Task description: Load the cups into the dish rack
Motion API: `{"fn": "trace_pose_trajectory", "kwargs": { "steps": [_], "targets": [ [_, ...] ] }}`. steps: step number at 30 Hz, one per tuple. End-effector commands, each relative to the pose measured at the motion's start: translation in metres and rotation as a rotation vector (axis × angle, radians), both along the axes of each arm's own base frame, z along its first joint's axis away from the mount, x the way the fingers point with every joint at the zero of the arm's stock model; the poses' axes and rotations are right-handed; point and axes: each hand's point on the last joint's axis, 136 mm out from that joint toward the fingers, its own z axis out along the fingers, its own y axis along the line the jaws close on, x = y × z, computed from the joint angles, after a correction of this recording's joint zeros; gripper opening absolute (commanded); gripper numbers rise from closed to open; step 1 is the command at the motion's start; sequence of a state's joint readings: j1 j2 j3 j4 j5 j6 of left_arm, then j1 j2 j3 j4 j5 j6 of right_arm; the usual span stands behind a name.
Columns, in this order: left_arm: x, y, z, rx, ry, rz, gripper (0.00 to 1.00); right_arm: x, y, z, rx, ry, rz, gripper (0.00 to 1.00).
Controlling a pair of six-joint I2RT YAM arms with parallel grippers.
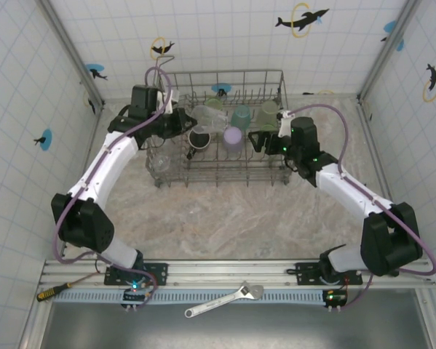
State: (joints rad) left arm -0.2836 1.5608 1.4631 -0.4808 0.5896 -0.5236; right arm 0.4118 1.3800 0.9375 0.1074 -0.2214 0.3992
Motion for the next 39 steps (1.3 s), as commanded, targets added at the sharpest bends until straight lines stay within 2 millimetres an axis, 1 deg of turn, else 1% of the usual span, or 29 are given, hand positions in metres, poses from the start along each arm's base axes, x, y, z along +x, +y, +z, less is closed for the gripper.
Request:
{"fn": "trace_pose_trajectory", "kwargs": {
  "steps": [1, 3, 7, 12, 14, 20, 24, 29, 32, 35, 39],
  "targets": [
    [0.011, -0.006, 0.030, -0.181, -0.078, -0.044, 0.00, 0.010, 0.007, 0.021, 0.069, -0.025, 0.024, 1.00],
    [0.012, -0.009, 0.031, -0.257, -0.072, -0.075, 0.00, 0.014, 0.009, 0.023, 0.106, -0.017, 0.036, 1.00],
    [0.015, -0.013, 0.026, -0.339, -0.048, -0.110, 0.00, 0.016, 0.017, 0.032, 0.219, -0.015, 0.102, 1.00],
    [0.015, -0.022, 0.030, -0.425, -0.046, -0.176, 0.00, 0.023, 0.026, 0.051, 0.354, -0.039, 0.162, 1.00],
    [0.017, -0.023, 0.029, -0.432, -0.044, -0.185, 0.00, 0.025, 0.032, 0.060, 0.405, -0.049, 0.192, 1.00],
    [0.025, -0.027, 0.020, -0.450, -0.029, -0.204, 0.00, 0.033, 0.046, 0.077, 0.566, -0.042, 0.265, 1.00],
    [0.029, -0.029, 0.013, -0.459, -0.015, -0.210, 0.00, 0.038, 0.054, 0.084, 0.630, -0.046, 0.293, 1.00],
    [0.033, -0.033, 0.007, -0.473, 0.004, -0.221, 0.00, 0.039, 0.065, 0.090, 0.671, -0.058, 0.316, 1.00],
    [0.037, -0.033, 0.008, -0.485, 0.005, -0.220, 0.00, 0.038, 0.074, 0.093, 0.688, -0.057, 0.340, 1.00],
    [0.039, -0.034, 0.008, -0.496, 0.009, -0.223, 0.00, 0.039, 0.079, 0.095, 0.711, -0.065, 0.353, 1.00],
    [0.039, -0.035, 0.012, -0.520, 0.011, -0.233, 0.00, 0.042, 0.085, 0.094, 0.734, -0.042, 0.373, 1.00]
  ]
}}
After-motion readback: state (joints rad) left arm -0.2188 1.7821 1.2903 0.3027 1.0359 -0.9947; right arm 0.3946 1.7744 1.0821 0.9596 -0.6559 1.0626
